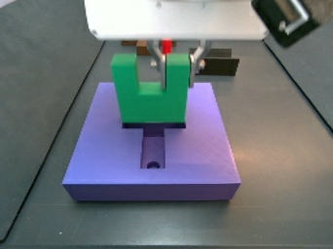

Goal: Pick up the green object. Move up. Move to above the board. Insert the green object.
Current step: Insert the green object.

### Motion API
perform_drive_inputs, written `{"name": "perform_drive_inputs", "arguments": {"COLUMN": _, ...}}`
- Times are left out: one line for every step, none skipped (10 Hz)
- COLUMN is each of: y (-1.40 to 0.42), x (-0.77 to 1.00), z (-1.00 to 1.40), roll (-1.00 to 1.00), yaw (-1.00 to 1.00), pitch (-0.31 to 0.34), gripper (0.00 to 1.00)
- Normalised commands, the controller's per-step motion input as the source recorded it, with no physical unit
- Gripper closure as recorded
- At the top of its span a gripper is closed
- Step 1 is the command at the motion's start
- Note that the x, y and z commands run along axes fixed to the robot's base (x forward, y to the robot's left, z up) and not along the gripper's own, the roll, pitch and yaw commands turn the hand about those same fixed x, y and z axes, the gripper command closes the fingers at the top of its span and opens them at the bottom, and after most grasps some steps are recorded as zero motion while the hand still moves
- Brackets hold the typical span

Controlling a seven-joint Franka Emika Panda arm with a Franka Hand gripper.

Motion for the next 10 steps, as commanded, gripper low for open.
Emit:
{"name": "perform_drive_inputs", "arguments": {"y": -0.13, "x": 0.1, "z": -0.25, "roll": 0.0, "yaw": 0.0, "pitch": -0.003, "gripper": 1.0}}
{"name": "perform_drive_inputs", "arguments": {"y": -0.12, "x": 0.15, "z": -0.23, "roll": 0.02, "yaw": 0.0, "pitch": 0.0, "gripper": 1.0}}
{"name": "perform_drive_inputs", "arguments": {"y": -0.06, "x": 0.24, "z": -0.23, "roll": 0.1, "yaw": 0.0, "pitch": 0.0, "gripper": 1.0}}
{"name": "perform_drive_inputs", "arguments": {"y": 0.0, "x": 0.19, "z": -0.25, "roll": 0.14, "yaw": 0.0, "pitch": 0.0, "gripper": 1.0}}
{"name": "perform_drive_inputs", "arguments": {"y": 0.0, "x": -0.21, "z": -0.17, "roll": 0.11, "yaw": 0.0, "pitch": 0.0, "gripper": 1.0}}
{"name": "perform_drive_inputs", "arguments": {"y": 0.0, "x": -0.39, "z": -0.08, "roll": 0.06, "yaw": 0.0, "pitch": -0.001, "gripper": 1.0}}
{"name": "perform_drive_inputs", "arguments": {"y": 0.0, "x": -0.41, "z": 0.0, "roll": 0.05, "yaw": 0.0, "pitch": 0.0, "gripper": 1.0}}
{"name": "perform_drive_inputs", "arguments": {"y": 0.0, "x": -0.25, "z": 0.0, "roll": 0.01, "yaw": 0.0, "pitch": 0.0, "gripper": 1.0}}
{"name": "perform_drive_inputs", "arguments": {"y": 0.0, "x": 0.01, "z": -0.02, "roll": 0.06, "yaw": 0.0, "pitch": 0.0, "gripper": 1.0}}
{"name": "perform_drive_inputs", "arguments": {"y": 0.0, "x": 0.16, "z": -0.08, "roll": 0.11, "yaw": 0.03, "pitch": 0.0, "gripper": 1.0}}
